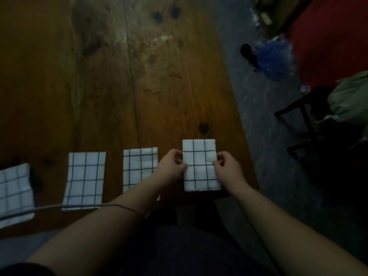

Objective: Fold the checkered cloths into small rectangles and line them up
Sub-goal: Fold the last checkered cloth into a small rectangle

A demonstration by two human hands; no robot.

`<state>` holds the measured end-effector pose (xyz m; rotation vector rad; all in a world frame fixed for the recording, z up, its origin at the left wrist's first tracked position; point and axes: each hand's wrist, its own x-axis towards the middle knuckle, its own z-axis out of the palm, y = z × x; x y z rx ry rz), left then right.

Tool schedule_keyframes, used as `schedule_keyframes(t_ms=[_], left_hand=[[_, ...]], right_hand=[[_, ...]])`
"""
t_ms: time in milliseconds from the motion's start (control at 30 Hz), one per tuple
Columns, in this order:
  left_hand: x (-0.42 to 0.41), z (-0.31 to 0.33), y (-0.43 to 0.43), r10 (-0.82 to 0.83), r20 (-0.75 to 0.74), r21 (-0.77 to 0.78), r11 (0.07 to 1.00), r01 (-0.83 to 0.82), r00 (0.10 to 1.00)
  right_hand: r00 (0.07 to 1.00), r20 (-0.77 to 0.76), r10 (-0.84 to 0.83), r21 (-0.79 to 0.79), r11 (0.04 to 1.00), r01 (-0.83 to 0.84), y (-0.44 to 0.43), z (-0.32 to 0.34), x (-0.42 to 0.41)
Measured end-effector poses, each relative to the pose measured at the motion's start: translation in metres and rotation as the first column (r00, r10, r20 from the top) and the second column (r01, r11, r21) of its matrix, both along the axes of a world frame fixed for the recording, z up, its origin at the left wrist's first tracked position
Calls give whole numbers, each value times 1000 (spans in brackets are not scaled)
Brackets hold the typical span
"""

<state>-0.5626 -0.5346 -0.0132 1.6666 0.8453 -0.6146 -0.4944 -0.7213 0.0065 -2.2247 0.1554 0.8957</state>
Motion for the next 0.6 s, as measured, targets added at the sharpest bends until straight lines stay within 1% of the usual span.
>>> schedule_keyframes(t_ms=[67,233,333,400,467,533,600], left_hand=[[0,-2,-4,24,-8,51,998,-24,1000],[-3,3,-21,114,-29,188,976,-106,993],[-5,8,-29,99,-51,261,962,-82,994],[-6,11,-34,43,-71,334,942,-17,997],[-7,13,-38,-73,-72,456,884,98,995],[-7,12,-41,-222,-3,599,780,179,975],[-4,5,-42,-361,74,694,688,212,930]], right_hand=[[997,-17,73,-2,997,-73,-3,-7,9],[962,20,272,-22,962,-271,-15,-13,28],[940,47,337,-50,941,-334,-22,-12,35],[919,100,381,-73,924,-375,-26,-10,40],[851,206,483,-94,876,-474,-27,-7,45],[734,333,591,-122,799,-588,-25,-6,48],[601,403,690,-183,704,-686,-19,-10,47]])
